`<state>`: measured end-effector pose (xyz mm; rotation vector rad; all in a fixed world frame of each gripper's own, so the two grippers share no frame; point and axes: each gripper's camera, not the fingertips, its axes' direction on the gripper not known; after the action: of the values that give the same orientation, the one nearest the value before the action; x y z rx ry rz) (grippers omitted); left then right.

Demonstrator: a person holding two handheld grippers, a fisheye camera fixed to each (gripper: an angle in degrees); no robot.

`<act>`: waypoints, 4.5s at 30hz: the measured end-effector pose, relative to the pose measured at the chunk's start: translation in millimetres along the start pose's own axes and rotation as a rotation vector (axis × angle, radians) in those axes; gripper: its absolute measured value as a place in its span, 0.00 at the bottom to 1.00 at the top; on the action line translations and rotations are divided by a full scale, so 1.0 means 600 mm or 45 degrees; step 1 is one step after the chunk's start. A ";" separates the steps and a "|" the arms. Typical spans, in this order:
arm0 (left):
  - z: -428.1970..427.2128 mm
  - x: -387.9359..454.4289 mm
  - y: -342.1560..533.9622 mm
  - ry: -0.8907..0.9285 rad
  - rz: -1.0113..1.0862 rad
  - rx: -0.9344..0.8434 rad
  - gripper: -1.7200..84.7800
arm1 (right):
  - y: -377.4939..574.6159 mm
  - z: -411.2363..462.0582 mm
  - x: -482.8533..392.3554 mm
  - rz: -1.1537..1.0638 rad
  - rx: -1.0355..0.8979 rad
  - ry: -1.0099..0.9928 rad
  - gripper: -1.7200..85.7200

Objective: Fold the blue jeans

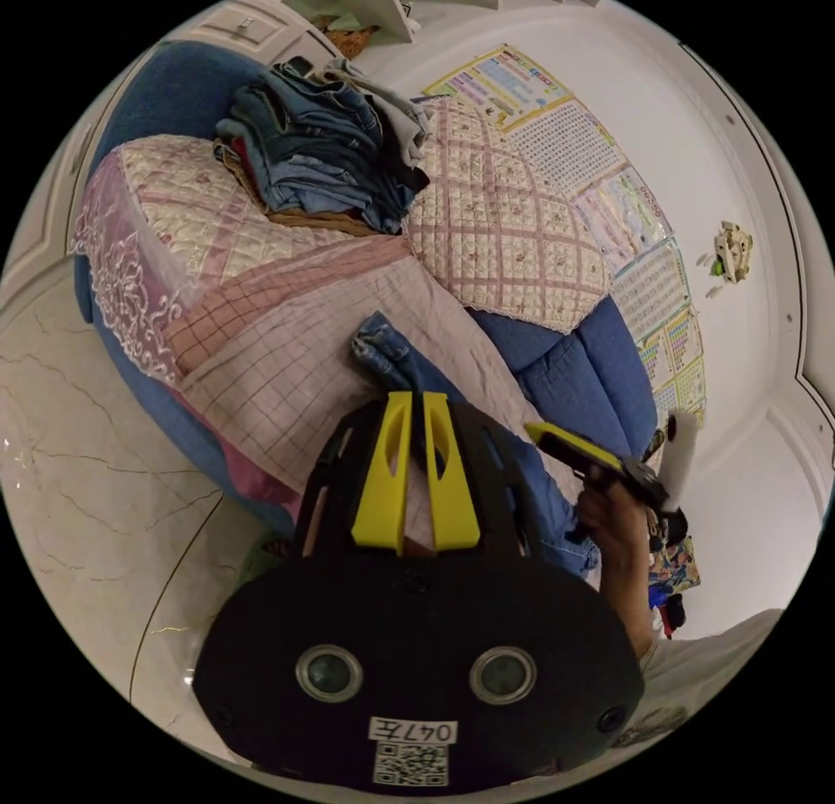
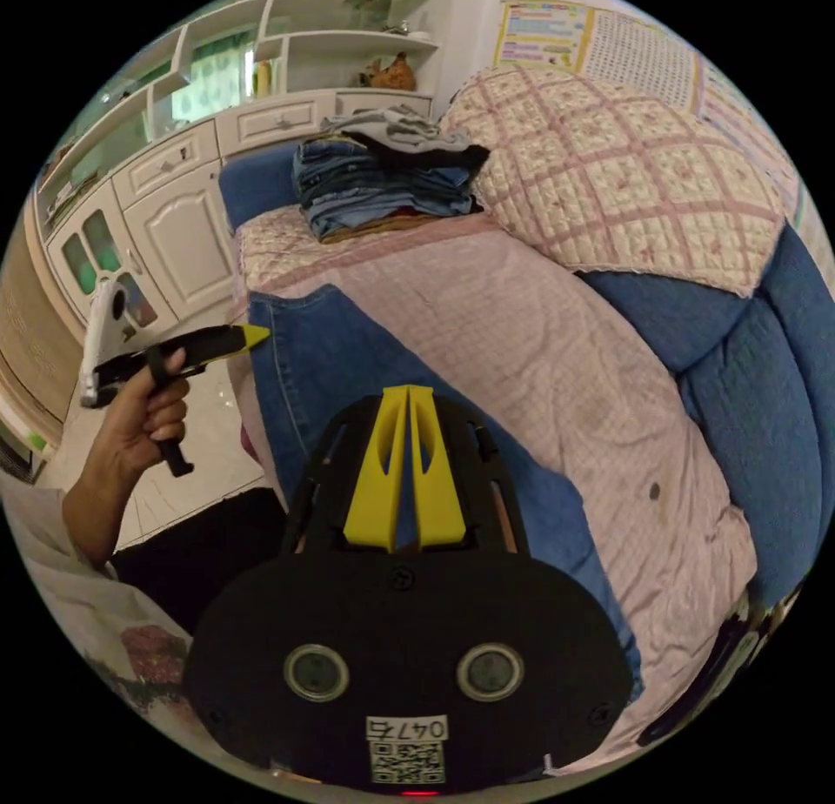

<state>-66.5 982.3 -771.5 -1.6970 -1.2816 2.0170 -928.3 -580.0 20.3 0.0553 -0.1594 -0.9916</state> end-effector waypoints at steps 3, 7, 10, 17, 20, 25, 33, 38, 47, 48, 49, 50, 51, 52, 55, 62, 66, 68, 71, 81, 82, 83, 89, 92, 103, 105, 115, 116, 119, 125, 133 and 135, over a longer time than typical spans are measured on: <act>-0.010 -0.010 0.053 0.007 0.097 0.030 0.01 | -0.028 0.082 0.009 0.032 -0.130 -0.031 0.01; -0.010 -0.021 0.151 -0.028 0.265 0.050 0.01 | -0.008 0.077 -0.005 0.023 -0.118 -0.134 0.01; -0.001 -0.033 0.233 -0.066 0.356 0.060 0.01 | 0.039 0.031 -0.040 -0.057 -0.057 -0.240 0.01; 0.044 -0.050 0.440 -0.082 0.565 0.057 0.01 | 0.116 0.074 -0.097 -0.142 -0.190 -0.351 0.01; 0.069 -0.042 0.549 -0.068 0.702 0.048 0.01 | 0.156 0.046 -0.069 -0.092 -0.139 -0.367 0.01; 0.172 -0.016 0.789 -0.002 1.066 -0.091 0.01 | 0.297 -0.055 0.039 0.210 -0.001 -0.138 0.01; 0.403 -0.098 1.155 -0.105 1.460 -0.549 0.08 | 0.508 -0.115 0.115 0.465 0.000 0.025 0.01; 0.393 -0.219 1.247 -0.155 1.486 -0.488 0.09 | 0.573 -0.122 0.126 0.514 0.080 -0.046 0.03; 0.430 -0.507 1.315 -0.265 1.296 -0.482 0.04 | 0.640 -0.065 0.133 0.569 0.065 -0.309 0.06; 0.440 -0.533 1.319 -0.251 1.277 -0.480 0.03 | 0.650 -0.064 0.132 0.573 0.066 -0.322 0.06; 0.450 -0.556 1.323 -0.243 1.271 -0.471 0.03 | 0.661 -0.069 0.129 0.569 0.084 -0.317 0.06; 0.455 -0.566 1.325 -0.242 1.272 -0.467 0.02 | 0.666 -0.075 0.126 0.565 0.101 -0.308 0.06; 0.467 -0.586 1.329 -0.239 1.275 -0.464 0.02 | 0.677 -0.087 0.118 0.545 0.138 -0.287 0.05; 0.481 -0.605 1.334 -0.237 1.281 -0.475 0.02 | 0.687 -0.095 0.110 0.525 0.151 -0.252 0.05; 0.524 -0.653 1.358 -0.240 1.302 -0.565 0.01 | 0.706 -0.085 0.097 0.492 0.016 -0.148 0.04; 0.569 -0.746 1.413 -0.299 1.365 -0.667 0.01 | 0.779 -0.158 0.055 0.330 0.052 -0.088 0.01; 0.582 -0.782 1.413 -0.312 1.385 -0.685 0.01 | 0.828 -0.179 0.033 0.270 -0.007 -0.002 0.01; 0.585 -0.795 1.410 -0.321 1.390 -0.688 0.01 | 0.854 -0.167 0.034 0.296 -0.083 0.006 0.02; 0.577 -0.811 1.397 -0.332 1.397 -0.675 0.01 | 0.932 -0.225 0.047 0.397 0.097 -0.056 0.03; 0.544 -0.831 1.298 -0.276 1.321 -0.651 0.01 | 1.450 -0.438 0.090 1.504 0.827 0.321 0.09; 0.542 -0.824 1.282 -0.277 1.324 -0.657 0.01 | 1.472 -0.435 0.096 1.538 0.818 0.243 0.10; 0.540 -0.820 1.275 -0.279 1.327 -0.659 0.01 | 1.481 -0.432 0.100 1.552 0.817 0.196 0.10; 0.506 -0.765 1.187 -0.320 1.327 -0.659 0.01 | 1.501 -0.404 0.121 1.697 0.756 -0.109 0.13; 0.473 -0.731 1.136 -0.372 1.321 -0.608 0.01 | 1.490 -0.413 0.116 1.737 0.812 -0.160 0.13; 0.398 -0.595 0.892 -0.308 1.248 -0.638 0.01 | 1.203 -0.538 0.036 1.477 0.741 0.112 0.04; 0.382 -0.568 0.845 -0.290 1.237 -0.637 0.01 | 1.095 -0.578 -0.005 1.257 0.743 0.228 0.04; 0.213 -0.459 0.508 -0.212 0.860 -0.435 0.01 | 0.529 -0.490 -0.372 0.000 0.609 0.541 0.04; 0.199 -0.458 0.486 -0.221 0.824 -0.418 0.01 | 0.508 -0.470 -0.391 -0.063 0.578 0.550 0.04; 0.139 -0.453 0.382 -0.231 0.694 -0.408 0.01 | 0.426 -0.374 -0.464 -0.295 0.414 0.535 0.04; 0.050 -0.402 0.223 0.031 0.506 -0.436 0.02 | 0.341 -0.327 -0.468 -0.354 0.305 0.274 0.10; -0.030 -0.258 0.071 0.260 0.431 -0.402 0.14 | 0.360 -0.328 -0.247 0.239 0.538 0.121 0.08; -0.034 -0.217 0.046 0.241 0.472 -0.406 0.15 | 0.338 -0.297 -0.231 0.199 0.481 0.123 0.08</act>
<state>2.4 891.4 -699.9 -2.3632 -1.3608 1.8399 -806.2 -357.8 -146.4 0.4296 -0.2572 -0.7911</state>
